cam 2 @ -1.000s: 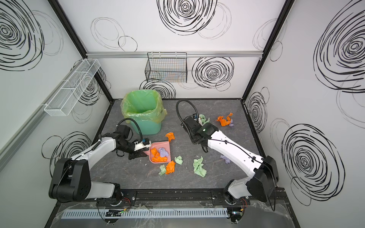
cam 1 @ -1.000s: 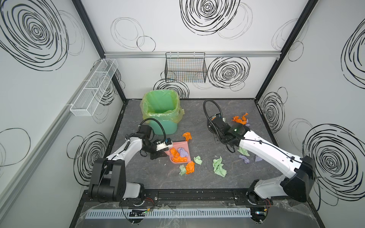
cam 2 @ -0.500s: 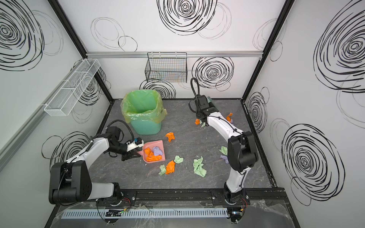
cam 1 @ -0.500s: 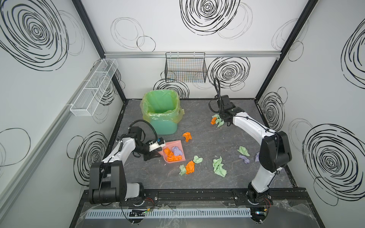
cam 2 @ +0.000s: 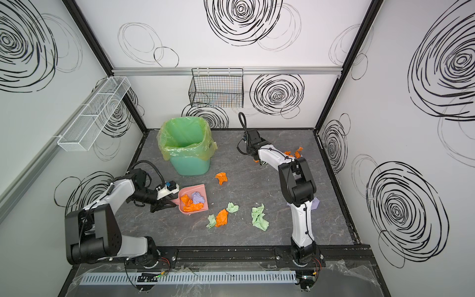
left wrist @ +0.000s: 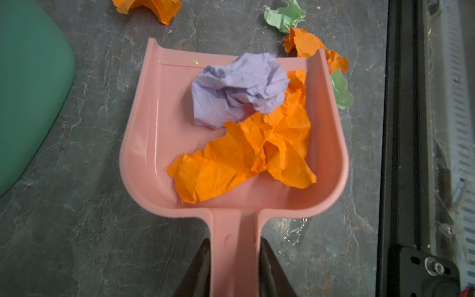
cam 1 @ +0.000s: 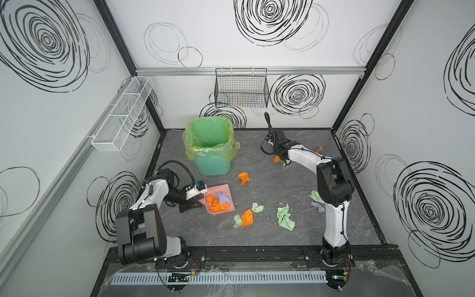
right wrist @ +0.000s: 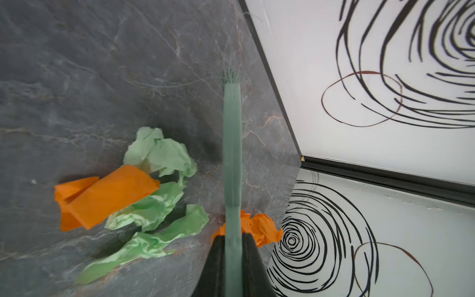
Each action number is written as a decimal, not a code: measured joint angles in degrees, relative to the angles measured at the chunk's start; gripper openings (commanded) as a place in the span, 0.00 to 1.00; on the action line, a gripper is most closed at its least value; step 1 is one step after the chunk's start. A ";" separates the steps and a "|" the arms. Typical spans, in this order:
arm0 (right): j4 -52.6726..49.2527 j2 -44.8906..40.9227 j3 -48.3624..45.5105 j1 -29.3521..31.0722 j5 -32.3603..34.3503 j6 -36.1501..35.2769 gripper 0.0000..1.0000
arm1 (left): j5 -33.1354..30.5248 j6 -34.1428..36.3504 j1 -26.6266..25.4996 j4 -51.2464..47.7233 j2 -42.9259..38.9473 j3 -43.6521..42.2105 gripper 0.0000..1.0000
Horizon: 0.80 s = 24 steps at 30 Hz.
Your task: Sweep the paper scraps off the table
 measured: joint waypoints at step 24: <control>-15.69 -24.39 -27.61 27.58 2.78 14.23 0.00 | 0.02 -0.46 -0.33 0.85 0.04 0.00 0.00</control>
